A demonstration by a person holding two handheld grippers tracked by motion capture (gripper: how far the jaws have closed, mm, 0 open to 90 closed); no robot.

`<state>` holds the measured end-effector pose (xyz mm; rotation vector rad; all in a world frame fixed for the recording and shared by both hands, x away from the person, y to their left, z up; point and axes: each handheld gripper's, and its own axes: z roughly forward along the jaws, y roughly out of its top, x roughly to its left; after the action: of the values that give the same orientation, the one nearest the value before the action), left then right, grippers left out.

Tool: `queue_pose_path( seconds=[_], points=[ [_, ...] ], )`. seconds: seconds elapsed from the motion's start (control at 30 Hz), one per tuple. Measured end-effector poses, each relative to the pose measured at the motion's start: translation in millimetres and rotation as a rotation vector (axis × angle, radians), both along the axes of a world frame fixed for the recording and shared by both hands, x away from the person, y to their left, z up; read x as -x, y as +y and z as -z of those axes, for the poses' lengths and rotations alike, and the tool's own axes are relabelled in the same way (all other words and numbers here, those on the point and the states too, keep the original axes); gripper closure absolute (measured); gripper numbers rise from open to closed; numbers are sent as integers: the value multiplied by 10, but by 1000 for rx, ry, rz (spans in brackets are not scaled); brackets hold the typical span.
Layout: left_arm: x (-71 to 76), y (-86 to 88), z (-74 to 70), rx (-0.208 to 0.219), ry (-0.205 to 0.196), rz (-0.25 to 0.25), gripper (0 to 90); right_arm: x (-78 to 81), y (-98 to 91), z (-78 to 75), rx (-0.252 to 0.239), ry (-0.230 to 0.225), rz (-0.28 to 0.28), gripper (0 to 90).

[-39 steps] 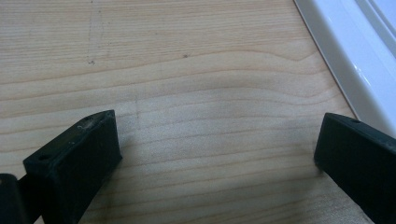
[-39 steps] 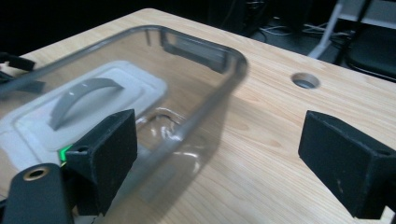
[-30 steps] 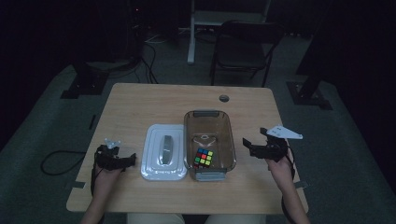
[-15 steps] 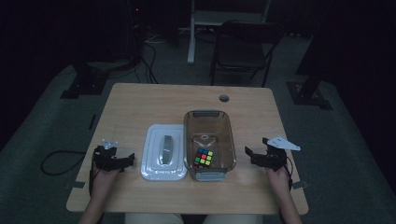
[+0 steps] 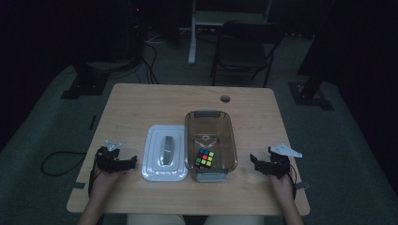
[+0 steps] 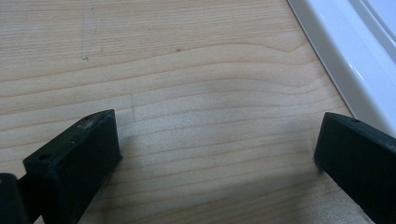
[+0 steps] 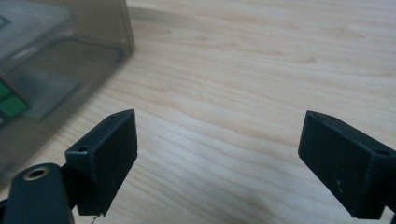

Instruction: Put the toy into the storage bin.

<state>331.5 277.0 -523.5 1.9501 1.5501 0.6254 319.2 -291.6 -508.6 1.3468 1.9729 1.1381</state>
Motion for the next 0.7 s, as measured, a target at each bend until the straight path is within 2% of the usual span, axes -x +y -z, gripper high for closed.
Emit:
queue_pose_path(
  seconds=[0.1,0.2,0.3,0.4,0.47,0.53,0.7],
  points=[
    [2,-3,0,-1,-1,15,9,11,0,47,41,20,36,118],
    [2,-4,1,-1,-1,16,9,0,-18,108,75,65,73,118],
    [4,-5,1,-1,-2,16,9,-12,-51,129,68,97,106,118],
    [5,-6,1,0,-2,15,9,-18,-58,146,51,120,96,118],
    [6,-5,1,-1,-2,16,9,-31,-40,171,84,133,101,118],
    [6,-6,1,-1,-2,15,9,-65,-16,191,110,172,93,117],
    [7,-6,1,-1,-2,15,9,-72,-6,191,115,174,94,117]
  ],
)
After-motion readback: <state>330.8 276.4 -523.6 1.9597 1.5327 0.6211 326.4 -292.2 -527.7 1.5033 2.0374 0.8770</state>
